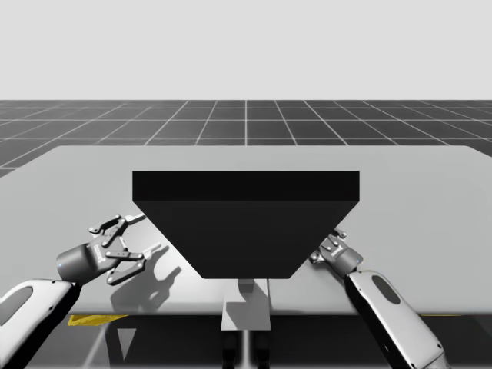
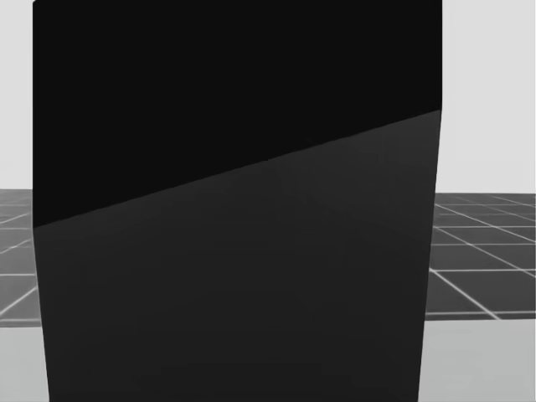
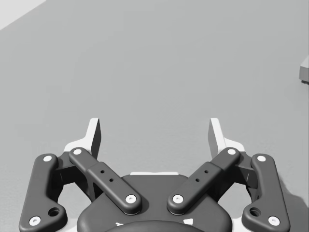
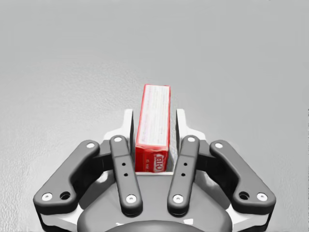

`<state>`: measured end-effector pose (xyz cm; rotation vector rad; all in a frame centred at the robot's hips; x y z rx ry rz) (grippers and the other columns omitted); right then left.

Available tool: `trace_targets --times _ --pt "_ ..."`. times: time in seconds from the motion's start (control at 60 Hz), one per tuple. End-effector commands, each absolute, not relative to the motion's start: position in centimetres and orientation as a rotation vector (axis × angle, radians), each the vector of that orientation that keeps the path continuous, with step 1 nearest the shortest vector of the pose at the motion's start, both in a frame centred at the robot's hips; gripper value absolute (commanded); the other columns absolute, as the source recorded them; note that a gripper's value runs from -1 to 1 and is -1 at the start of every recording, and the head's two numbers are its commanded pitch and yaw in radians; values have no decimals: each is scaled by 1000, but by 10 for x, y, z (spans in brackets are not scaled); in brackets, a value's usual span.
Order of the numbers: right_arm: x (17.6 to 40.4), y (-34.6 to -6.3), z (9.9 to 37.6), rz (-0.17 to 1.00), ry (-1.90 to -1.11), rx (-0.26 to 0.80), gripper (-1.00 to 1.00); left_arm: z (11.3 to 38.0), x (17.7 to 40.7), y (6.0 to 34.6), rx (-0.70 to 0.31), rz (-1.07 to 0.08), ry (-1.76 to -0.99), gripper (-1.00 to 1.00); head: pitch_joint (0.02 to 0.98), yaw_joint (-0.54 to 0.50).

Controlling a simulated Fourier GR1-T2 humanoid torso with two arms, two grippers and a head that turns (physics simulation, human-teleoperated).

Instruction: Reach around the screen and pick up the object behind it.

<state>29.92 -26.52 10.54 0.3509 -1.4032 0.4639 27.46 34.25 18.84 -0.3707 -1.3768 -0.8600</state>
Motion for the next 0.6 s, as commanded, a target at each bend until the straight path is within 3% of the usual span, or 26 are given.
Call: trace_targets --times 0.017,0.133,0.4,0.6 --pt "299 -269 98 421 -1394 341 1000 188 274 342 -363 -866 -1376 -1000 170 -50" --pt "301 -284 103 398 -1403 318 1000 189 273 342 -359 -865 -1377 -1000 168 -47" --pt "301 -360 135 311 -1508 181 1000 195 271 347 -348 -856 -1391 -1000 162 -46" --pt "304 -400 165 246 -1588 88 1000 195 272 347 -347 -859 -1391 -1000 160 -45"
